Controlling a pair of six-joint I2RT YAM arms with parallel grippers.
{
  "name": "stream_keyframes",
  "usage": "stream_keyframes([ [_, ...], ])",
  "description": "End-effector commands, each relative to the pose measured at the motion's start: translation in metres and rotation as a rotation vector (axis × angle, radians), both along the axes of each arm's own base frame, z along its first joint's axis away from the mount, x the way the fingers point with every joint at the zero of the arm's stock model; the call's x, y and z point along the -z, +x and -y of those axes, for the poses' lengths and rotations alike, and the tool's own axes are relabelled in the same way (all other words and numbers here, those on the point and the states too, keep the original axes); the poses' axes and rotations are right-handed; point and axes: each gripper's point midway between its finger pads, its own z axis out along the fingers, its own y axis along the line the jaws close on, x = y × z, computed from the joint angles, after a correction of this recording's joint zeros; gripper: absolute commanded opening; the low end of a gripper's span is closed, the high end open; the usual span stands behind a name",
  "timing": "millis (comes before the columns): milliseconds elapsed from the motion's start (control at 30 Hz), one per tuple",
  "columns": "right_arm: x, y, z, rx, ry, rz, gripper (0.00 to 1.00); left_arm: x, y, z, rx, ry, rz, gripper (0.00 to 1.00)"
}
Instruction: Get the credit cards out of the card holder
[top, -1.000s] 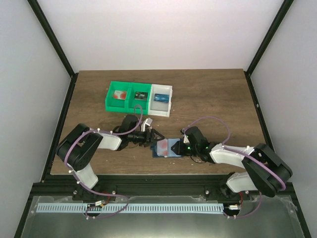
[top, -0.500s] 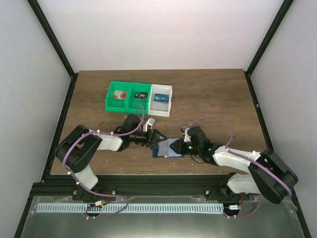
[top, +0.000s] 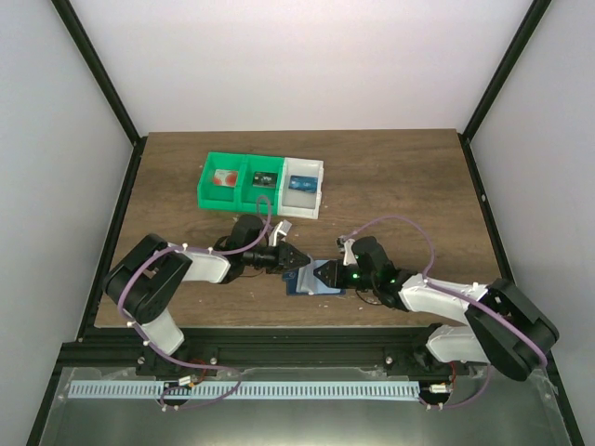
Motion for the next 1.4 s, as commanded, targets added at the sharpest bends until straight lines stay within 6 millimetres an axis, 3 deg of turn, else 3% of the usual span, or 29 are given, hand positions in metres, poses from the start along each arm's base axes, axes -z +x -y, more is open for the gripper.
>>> stream_keyframes([
  [0, -0.005, -0.001, -0.004, -0.013, 0.02, 0.014, 0.31, 0.001, -0.002, 0.003, 0.022, -0.005, 0.024, 0.17],
  [167, -0.007, -0.003, -0.01, -0.036, 0.043, 0.004, 0.38, 0.003, 0.0, 0.003, 0.024, 0.009, 0.026, 0.14],
  [900, -0.001, 0.001, -0.014, -0.038, 0.022, -0.015, 0.45, 0.008, 0.001, 0.006, 0.043, 0.018, 0.018, 0.05],
  [1100, 0.014, 0.003, -0.006, -0.006, -0.037, -0.044, 0.45, 0.009, 0.001, 0.004, 0.038, 0.029, 0.026, 0.06],
  [1367, 0.029, 0.004, -0.005, 0.0, -0.086, -0.086, 0.31, 0.008, 0.002, -0.001, 0.025, 0.055, 0.048, 0.09],
])
